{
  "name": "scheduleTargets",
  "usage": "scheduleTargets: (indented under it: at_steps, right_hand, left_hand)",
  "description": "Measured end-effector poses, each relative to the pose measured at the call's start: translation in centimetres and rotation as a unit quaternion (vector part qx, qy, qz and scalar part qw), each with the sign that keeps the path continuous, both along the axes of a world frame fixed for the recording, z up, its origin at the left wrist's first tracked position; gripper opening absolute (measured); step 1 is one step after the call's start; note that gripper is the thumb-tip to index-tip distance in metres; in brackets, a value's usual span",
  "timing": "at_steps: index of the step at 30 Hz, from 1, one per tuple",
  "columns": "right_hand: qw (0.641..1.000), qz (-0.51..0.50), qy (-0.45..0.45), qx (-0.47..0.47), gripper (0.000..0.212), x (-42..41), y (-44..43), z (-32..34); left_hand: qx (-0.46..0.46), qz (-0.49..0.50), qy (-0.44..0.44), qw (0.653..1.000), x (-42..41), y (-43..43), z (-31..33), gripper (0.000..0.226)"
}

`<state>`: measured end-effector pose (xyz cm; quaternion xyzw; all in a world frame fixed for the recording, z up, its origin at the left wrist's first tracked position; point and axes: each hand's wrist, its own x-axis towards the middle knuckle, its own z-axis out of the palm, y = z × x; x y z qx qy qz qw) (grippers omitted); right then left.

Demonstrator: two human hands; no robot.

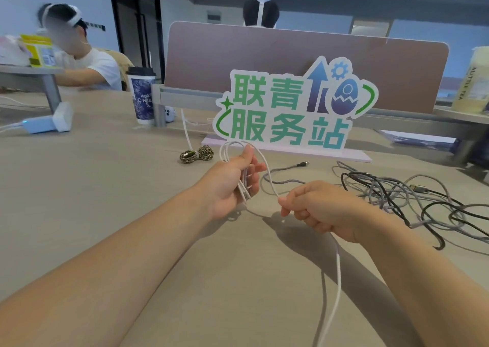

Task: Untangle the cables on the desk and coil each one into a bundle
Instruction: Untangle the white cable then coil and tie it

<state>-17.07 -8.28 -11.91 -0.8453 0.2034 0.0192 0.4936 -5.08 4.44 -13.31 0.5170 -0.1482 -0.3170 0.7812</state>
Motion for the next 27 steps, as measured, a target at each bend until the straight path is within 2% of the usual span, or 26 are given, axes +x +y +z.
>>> scheduleTargets:
  at_steps: [7,12,21,24,27]
  right_hand:
    - [1.000,0.000,0.012,-0.014,0.028,0.1,0.5,-0.2]
    - [0.999,0.002,0.005,0.035,0.028,0.0,1.0,0.1]
    - [0.998,-0.004,0.030,0.056,0.030,0.1,1.6,0.0]
    - [0.997,0.002,0.042,0.065,0.030,0.1,1.6,0.2]
    - [0.995,0.002,0.051,0.088,0.026,-0.1,1.5,0.5]
  left_hand:
    - [-0.002,0.006,-0.010,1.000,-0.4,0.2,0.1,0.039]
    - [-0.008,-0.021,-0.011,1.000,-0.8,0.4,0.4,0.042]
    - [-0.032,-0.074,-0.027,0.996,-1.5,0.2,0.4,0.048]
    - [-0.033,-0.051,-0.002,0.998,-1.3,0.1,0.5,0.046]
    - [-0.018,0.013,0.014,1.000,-0.3,0.2,0.6,0.046]
